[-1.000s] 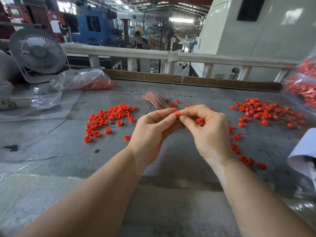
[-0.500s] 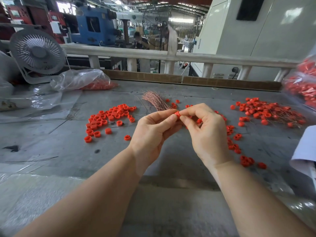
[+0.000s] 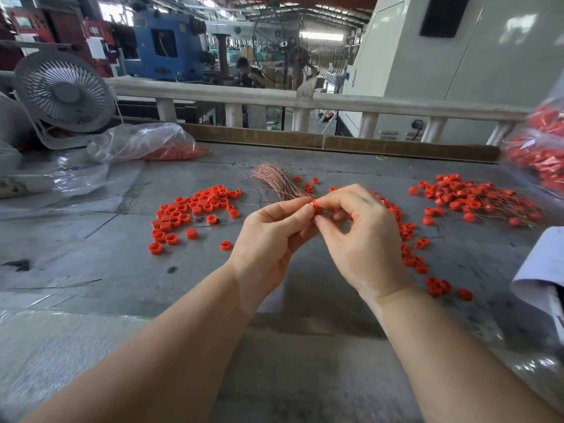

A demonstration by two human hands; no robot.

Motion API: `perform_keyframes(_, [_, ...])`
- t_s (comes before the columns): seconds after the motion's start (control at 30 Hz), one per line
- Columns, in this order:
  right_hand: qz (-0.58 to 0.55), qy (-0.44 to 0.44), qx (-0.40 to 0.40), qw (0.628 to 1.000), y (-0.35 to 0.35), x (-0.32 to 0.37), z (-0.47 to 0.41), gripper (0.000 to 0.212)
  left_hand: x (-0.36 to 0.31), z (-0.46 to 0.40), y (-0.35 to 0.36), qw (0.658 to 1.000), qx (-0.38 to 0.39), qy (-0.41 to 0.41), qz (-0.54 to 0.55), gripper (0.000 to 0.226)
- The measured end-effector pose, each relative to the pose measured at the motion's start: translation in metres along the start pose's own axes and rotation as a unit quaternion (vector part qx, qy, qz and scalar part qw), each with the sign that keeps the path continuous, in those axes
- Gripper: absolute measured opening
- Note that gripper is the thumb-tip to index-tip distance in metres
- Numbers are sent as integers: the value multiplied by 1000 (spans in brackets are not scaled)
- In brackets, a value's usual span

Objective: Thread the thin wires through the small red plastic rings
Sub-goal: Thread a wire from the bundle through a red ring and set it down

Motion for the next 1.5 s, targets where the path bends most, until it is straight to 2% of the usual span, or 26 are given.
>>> perform_keyframes(0.3, [80,-58,-29,995,-2,5,3,6,4,0,-2,999,-4,-36,-23,18])
perform_keyframes(0.5, [57,-45,-14,997,-2,3,2,4,1,0,1,999,-12,-46,-21,13])
perform_keyframes(0.63, [33,-28,-13,999,-2,0,1,3,0,1,2,998,-12,-49,-25,27])
perform_keyframes(0.83, [26,-14,-36,999,-2,-4,1,7,0,3,4,997,-1,-53,-51,23])
perform_keyframes(1.27, [56,-66,-10,996,1,-1,0,7,1,1,1,993,1,-20,-114,23])
perform_keyframes(1.37, [47,-66,0,997,1,-1,1,3,-1,0,0,994,2,-18,-110,29])
perform_keyframes(1.5, [37,-54,0,998,0,-5,1,3,-1,0,-1,994,9,-16,-108,26])
Point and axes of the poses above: each hand's wrist, its own z-axis away from the middle knuckle, its own y-axis out of the palm, x = y × z, the point moved 3 cm from there along -z, towards the middle knuckle, and after that the axes turned 14 degrees about -x, right-handed, at the moved point
